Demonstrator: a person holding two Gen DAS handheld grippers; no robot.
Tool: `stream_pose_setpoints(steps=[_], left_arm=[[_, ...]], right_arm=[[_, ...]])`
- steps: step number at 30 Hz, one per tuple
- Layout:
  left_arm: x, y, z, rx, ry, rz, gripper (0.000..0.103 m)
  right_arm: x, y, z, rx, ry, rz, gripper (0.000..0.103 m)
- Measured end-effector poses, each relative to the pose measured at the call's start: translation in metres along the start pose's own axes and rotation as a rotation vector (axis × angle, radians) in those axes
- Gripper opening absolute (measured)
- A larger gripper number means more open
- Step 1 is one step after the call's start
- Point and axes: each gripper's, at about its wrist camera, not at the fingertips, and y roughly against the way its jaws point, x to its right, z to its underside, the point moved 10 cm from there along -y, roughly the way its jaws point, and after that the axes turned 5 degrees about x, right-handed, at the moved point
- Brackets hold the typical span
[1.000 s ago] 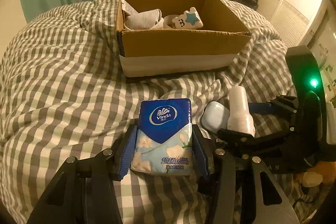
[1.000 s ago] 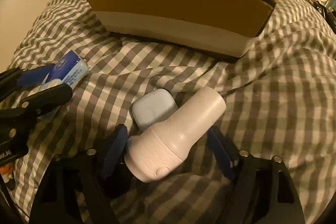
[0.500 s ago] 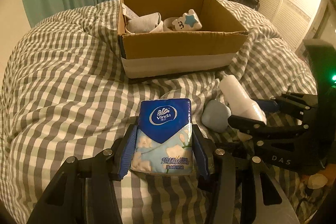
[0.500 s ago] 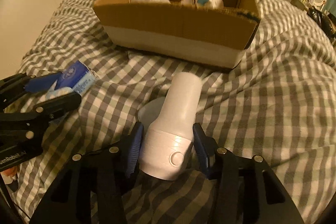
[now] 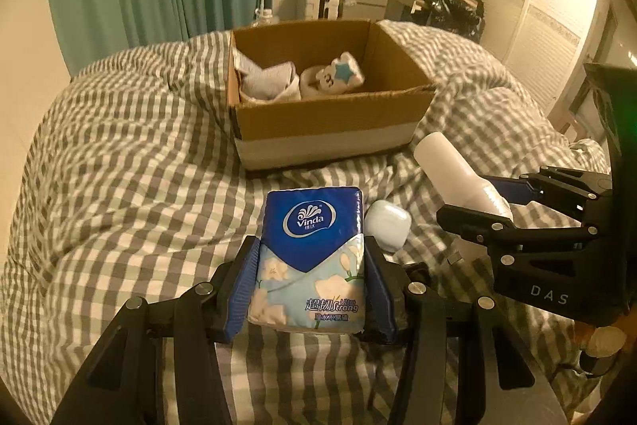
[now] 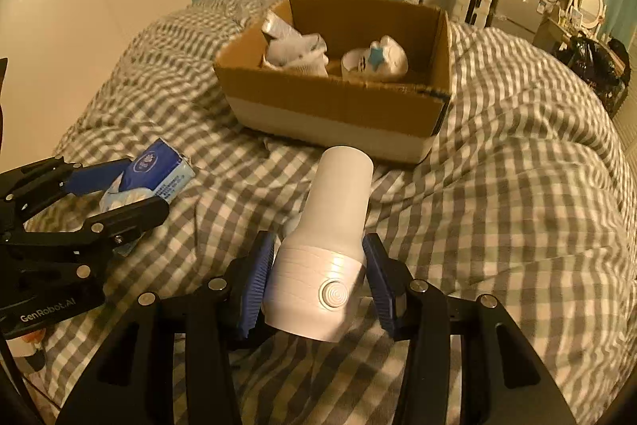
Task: Organize objects
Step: 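Carry the tissue pack and spray bottle into the box and open both grippers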
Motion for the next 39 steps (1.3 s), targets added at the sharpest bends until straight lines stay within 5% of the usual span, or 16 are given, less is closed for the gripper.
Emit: stream_pose_setpoints(steps=[21, 39], left_arm=[[0.010, 0.022, -0.072, 0.122, -0.013, -0.011, 0.052], [-0.014, -0.058, -0.160, 0.128, -0.007, -0.056, 0.052]], right_arm=[[0.002, 0.076, -0.073, 0.206, 0.097, 0.030, 0.046], [0.030, 0.008, -0.166, 0.223, 0.117, 0.017, 0.046]])
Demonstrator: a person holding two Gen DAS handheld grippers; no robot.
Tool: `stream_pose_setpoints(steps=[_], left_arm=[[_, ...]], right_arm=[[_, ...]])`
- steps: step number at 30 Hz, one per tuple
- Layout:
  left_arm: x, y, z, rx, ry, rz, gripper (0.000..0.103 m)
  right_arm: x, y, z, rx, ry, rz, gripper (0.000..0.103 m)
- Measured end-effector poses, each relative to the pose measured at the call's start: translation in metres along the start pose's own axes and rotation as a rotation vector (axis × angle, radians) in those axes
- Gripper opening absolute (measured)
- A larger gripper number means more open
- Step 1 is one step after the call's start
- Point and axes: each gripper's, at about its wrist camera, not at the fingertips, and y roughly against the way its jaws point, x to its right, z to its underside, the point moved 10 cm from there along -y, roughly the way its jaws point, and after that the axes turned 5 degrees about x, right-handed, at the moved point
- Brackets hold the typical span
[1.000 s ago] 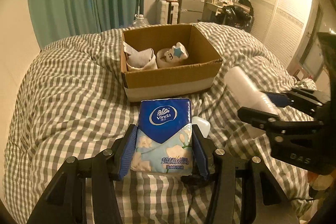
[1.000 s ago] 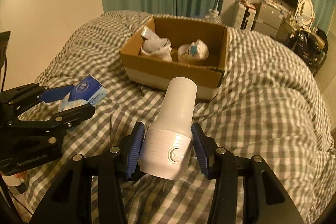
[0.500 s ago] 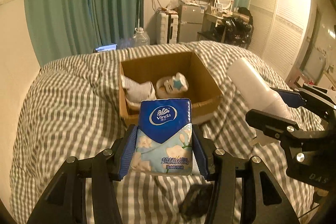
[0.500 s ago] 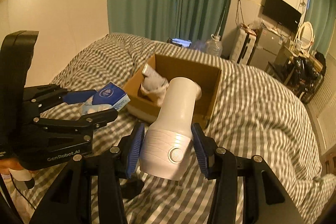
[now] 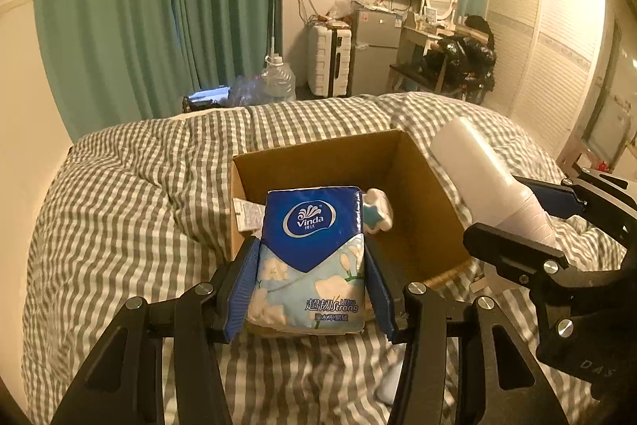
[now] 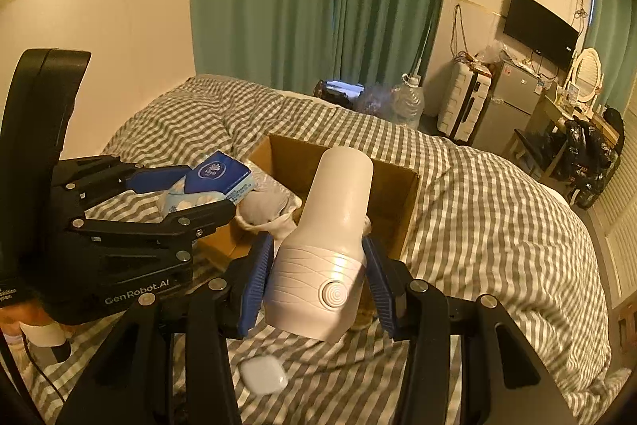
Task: Organize objects
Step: 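Carry the tissue pack and spray bottle into the box and open both grippers, then withdraw both grippers from the box and move toward the white earbud case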
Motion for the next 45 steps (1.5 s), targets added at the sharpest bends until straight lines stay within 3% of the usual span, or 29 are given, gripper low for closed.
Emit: stream_pose_setpoints(steps=[11, 20, 22, 24, 25, 29, 33, 45], left_arm=[[-0.011, -0.067, 0.024, -0.098, -0.009, -0.009, 0.052], [-0.005, -0.092, 0.043, -0.143, -0.029, 0.003, 0.053], [-0.006, -0.091, 0.042, -0.142, -0.025, 0.005, 0.055], [-0.007, -0.091, 0.043, -0.146, -0.013, 0.008, 0.059], [-0.007, -0.089, 0.042, -0.146, -0.007, 0.007, 0.066], [-0.007, -0.071, 0.036, -0.114, 0.004, -0.005, 0.083], [-0.004, -0.049, 0.027, -0.084, -0.016, -0.038, 0.090], [-0.005, 0.040, 0.015, -0.031, 0.038, -0.135, 0.101]], right_arm=[[0.023, -0.085, 0.017, -0.105, -0.003, 0.004, 0.046], [0.032, -0.102, 0.037, -0.128, -0.048, -0.031, 0.046], [0.033, -0.096, 0.035, -0.109, -0.069, -0.043, 0.046], [0.033, -0.091, 0.032, -0.090, -0.085, -0.053, 0.056], [0.033, -0.088, 0.028, -0.075, -0.092, -0.055, 0.066], [0.034, -0.069, 0.016, -0.033, -0.096, -0.043, 0.068], [0.036, -0.043, 0.003, 0.008, -0.097, -0.023, 0.070], [0.044, 0.062, -0.023, 0.119, -0.056, 0.020, 0.093]])
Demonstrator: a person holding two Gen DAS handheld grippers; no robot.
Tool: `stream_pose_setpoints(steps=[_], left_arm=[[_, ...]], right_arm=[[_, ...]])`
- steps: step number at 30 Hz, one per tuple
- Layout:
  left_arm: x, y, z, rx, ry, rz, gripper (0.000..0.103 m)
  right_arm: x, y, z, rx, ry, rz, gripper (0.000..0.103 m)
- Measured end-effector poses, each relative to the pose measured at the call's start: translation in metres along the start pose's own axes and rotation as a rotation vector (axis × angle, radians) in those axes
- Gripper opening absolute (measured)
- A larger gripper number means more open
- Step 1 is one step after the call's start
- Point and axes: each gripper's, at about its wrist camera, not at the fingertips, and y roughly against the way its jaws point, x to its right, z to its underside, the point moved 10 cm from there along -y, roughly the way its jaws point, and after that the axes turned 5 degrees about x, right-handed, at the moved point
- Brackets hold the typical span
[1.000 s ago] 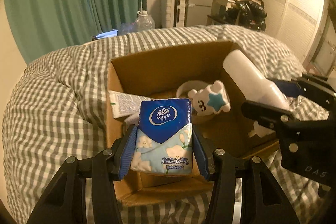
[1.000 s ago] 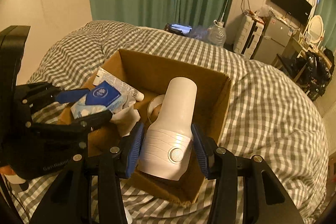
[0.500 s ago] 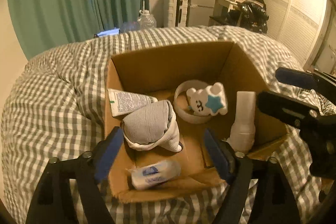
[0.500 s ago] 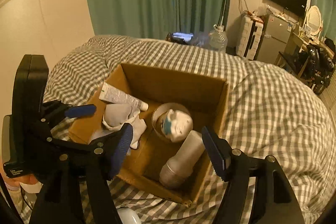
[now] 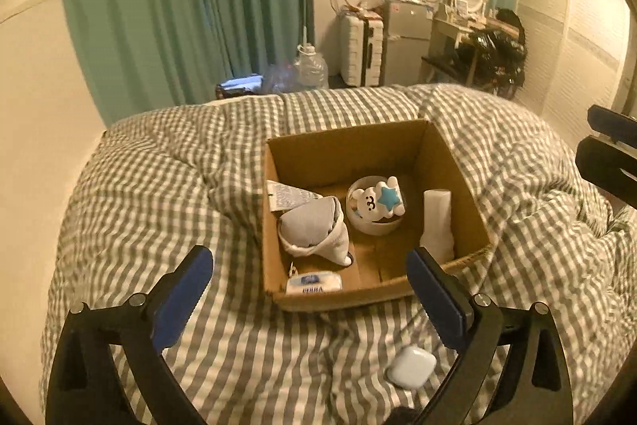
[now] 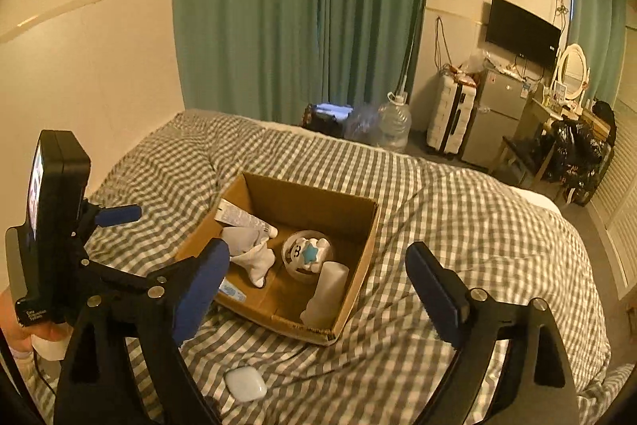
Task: Organize objects
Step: 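Withdraw both grippers from the box and move toward the white earbud case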
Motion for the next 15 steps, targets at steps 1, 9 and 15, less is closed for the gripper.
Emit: stream_pose_setpoints(steps=[1, 9, 15], left_arm=[[-0.002, 0.007, 0.002, 0.004, 0.009, -0.004, 0.101], [-0.009, 0.053, 0.027, 0.038, 0.052, -0.088, 0.102], [-0.008, 0.062, 0.061, 0.017, 0.065, -0.124, 0.102]], right_arm=[[0.001, 0.006, -0.002, 0.006, 0.008, 0.005, 0.096], [-0.006, 0.042, 0.008, 0.027, 0.066, 0.000, 0.097], [-0.024, 0.038, 0.049, -0.027, 0.108, -0.037, 0.097]])
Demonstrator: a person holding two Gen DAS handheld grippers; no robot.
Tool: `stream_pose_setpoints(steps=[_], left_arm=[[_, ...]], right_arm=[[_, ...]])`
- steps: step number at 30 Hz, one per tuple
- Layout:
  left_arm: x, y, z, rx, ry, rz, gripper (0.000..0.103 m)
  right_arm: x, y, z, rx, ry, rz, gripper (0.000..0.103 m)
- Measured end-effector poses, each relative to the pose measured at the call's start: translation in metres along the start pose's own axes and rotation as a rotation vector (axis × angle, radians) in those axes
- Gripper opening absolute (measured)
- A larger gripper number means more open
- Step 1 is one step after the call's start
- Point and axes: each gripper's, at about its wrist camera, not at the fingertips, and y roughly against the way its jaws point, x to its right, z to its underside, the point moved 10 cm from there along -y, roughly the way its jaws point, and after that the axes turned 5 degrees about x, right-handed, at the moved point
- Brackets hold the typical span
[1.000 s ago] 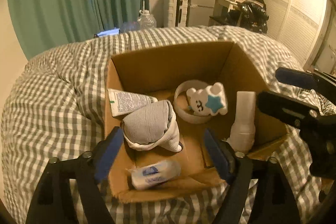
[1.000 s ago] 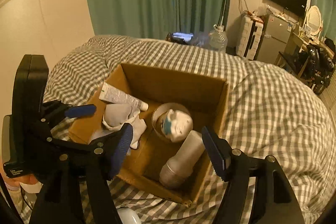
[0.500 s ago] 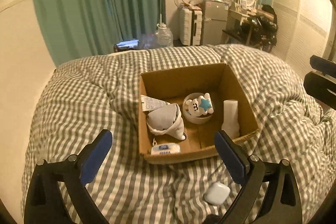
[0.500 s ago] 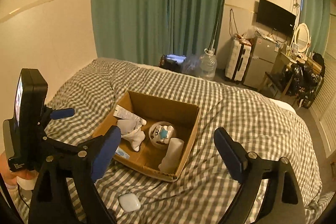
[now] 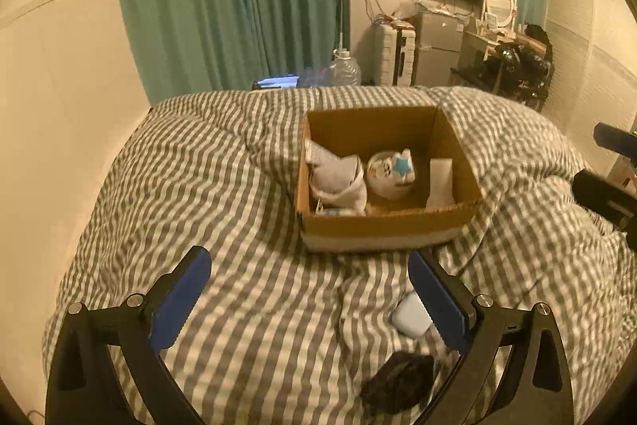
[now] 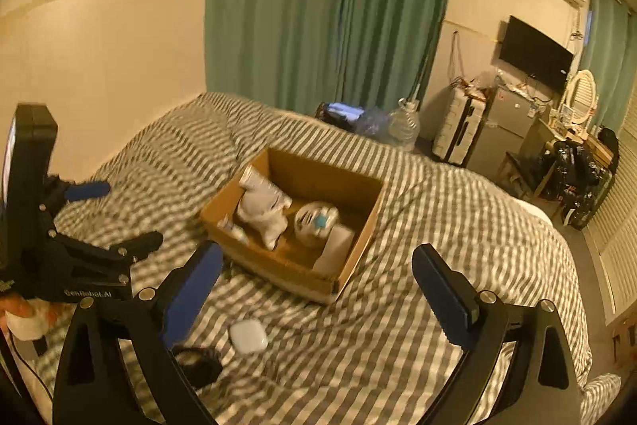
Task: Organize objects
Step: 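Withdraw both grippers from the box and move toward the white earbud case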
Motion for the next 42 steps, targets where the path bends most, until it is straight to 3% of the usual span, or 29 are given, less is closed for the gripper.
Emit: stream_pose_setpoints(steps=[7, 12, 22, 24, 27, 29, 32, 42], left_arm=[[0.002, -0.001, 0.053, -0.050, -0.027, -0.053, 0.102], [0.013, -0.010, 0.092, -0.135, -0.036, -0.012, 0.102], [0.051, -0.038, 0.130, -0.220, -0.111, 0.079, 0.101], [0.054, -0.045, 0.133, -0.234, -0.109, 0.086, 0.094], [0.063, -0.057, 0.140, -0.276, -0.105, 0.122, 0.067], [0.071, -0.063, 0.144, -0.301, -0.115, 0.154, 0.038], [0.075, -0.067, 0.149, -0.315, -0.123, 0.160, 0.018], [0.031, -0.047, 0.085, -0.132, -0.060, 0.071, 0.010]], right_arm=[[-0.024, -0.030, 0.056, -0.096, 0.032, -0.058, 0.097], [-0.025, -0.051, 0.087, -0.146, 0.043, -0.045, 0.097], [-0.029, -0.073, 0.112, -0.206, 0.030, -0.055, 0.097], [-0.032, -0.077, 0.115, -0.217, 0.030, -0.061, 0.097], [-0.036, -0.086, 0.119, -0.239, 0.032, -0.073, 0.096], [-0.038, -0.090, 0.121, -0.249, 0.032, -0.079, 0.096], [-0.041, -0.094, 0.123, -0.260, 0.031, -0.088, 0.096], [-0.057, -0.116, 0.131, -0.337, 0.068, -0.092, 0.096]])
